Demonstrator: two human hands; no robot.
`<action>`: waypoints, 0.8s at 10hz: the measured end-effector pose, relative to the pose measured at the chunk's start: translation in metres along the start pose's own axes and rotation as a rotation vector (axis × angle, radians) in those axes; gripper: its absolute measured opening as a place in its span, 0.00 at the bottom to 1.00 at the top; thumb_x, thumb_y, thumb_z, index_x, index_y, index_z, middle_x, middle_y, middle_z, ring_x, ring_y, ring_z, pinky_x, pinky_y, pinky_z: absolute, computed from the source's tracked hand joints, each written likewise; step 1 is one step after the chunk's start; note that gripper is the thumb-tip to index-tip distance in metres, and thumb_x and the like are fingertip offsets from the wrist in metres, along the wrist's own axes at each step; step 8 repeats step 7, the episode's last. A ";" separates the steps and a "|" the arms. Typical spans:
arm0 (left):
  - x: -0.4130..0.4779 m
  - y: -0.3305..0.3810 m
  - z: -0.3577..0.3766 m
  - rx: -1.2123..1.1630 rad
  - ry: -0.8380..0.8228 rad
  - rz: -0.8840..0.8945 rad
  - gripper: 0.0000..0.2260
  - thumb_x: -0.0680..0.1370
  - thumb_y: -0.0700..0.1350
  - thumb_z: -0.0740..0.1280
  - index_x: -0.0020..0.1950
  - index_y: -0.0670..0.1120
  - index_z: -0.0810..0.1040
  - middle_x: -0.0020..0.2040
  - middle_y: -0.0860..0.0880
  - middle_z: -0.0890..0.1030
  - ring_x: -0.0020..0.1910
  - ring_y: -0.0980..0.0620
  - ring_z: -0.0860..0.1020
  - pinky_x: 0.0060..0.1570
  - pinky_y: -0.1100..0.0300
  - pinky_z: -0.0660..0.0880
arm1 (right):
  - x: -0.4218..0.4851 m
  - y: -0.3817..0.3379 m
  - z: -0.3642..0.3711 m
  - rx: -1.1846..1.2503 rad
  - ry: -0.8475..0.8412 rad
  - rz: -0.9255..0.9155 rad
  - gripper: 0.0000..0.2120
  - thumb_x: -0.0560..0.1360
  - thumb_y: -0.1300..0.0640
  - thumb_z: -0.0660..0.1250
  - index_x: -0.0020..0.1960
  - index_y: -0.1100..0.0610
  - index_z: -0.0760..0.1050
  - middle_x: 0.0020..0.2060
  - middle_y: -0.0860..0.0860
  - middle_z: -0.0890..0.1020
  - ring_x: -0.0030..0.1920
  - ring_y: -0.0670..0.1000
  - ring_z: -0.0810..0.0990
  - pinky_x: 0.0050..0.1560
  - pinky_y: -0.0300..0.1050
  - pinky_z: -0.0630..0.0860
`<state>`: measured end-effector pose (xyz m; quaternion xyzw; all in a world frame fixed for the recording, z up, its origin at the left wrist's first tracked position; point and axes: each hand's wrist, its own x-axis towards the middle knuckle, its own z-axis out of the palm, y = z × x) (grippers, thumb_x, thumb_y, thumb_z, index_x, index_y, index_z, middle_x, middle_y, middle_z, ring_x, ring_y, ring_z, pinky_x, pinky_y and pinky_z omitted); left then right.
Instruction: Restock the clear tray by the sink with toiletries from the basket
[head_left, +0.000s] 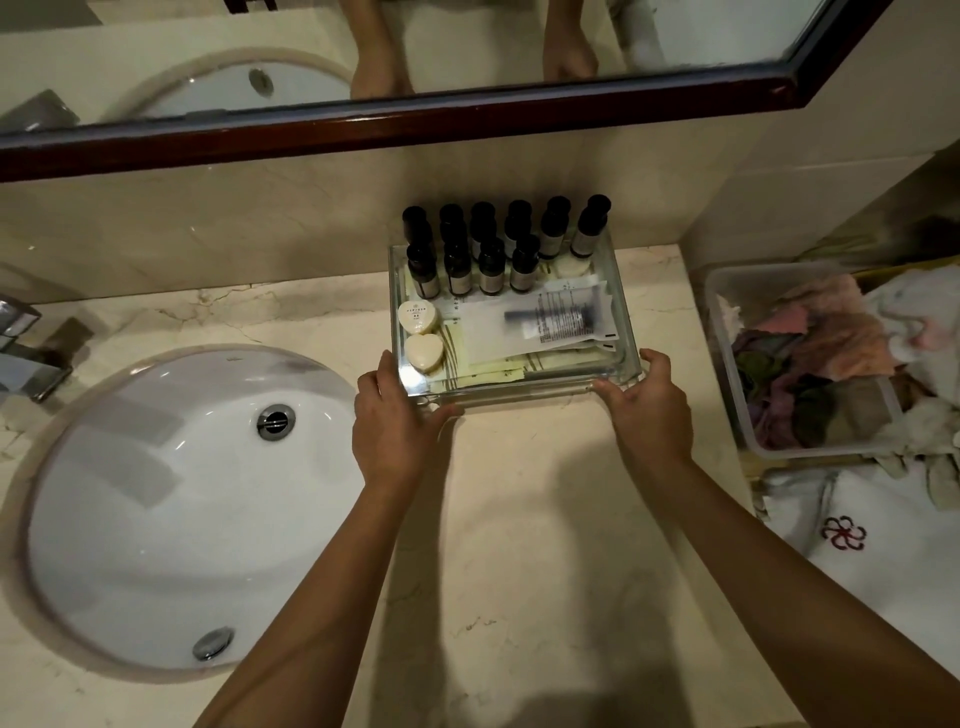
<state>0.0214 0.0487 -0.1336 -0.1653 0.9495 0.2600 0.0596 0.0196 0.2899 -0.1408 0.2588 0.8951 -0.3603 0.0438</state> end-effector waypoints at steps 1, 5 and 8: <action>-0.003 -0.004 -0.004 0.007 -0.011 -0.034 0.43 0.69 0.57 0.73 0.75 0.44 0.55 0.68 0.44 0.68 0.67 0.44 0.67 0.56 0.49 0.72 | -0.004 0.000 -0.006 -0.241 0.019 -0.091 0.27 0.74 0.47 0.67 0.68 0.57 0.64 0.46 0.58 0.83 0.46 0.59 0.81 0.40 0.42 0.69; -0.013 -0.002 -0.020 0.023 0.002 -0.089 0.39 0.72 0.53 0.71 0.76 0.44 0.54 0.69 0.44 0.67 0.68 0.43 0.67 0.56 0.48 0.71 | -0.010 -0.010 -0.024 -0.491 0.004 -0.286 0.22 0.77 0.47 0.64 0.63 0.59 0.64 0.45 0.60 0.82 0.42 0.62 0.81 0.36 0.45 0.66; -0.024 -0.012 -0.051 -0.095 0.136 -0.146 0.25 0.76 0.49 0.67 0.71 0.45 0.65 0.67 0.43 0.71 0.62 0.43 0.73 0.54 0.50 0.72 | -0.019 -0.011 -0.044 -0.386 -0.024 -0.238 0.20 0.77 0.47 0.62 0.62 0.59 0.68 0.46 0.61 0.82 0.45 0.63 0.80 0.38 0.48 0.71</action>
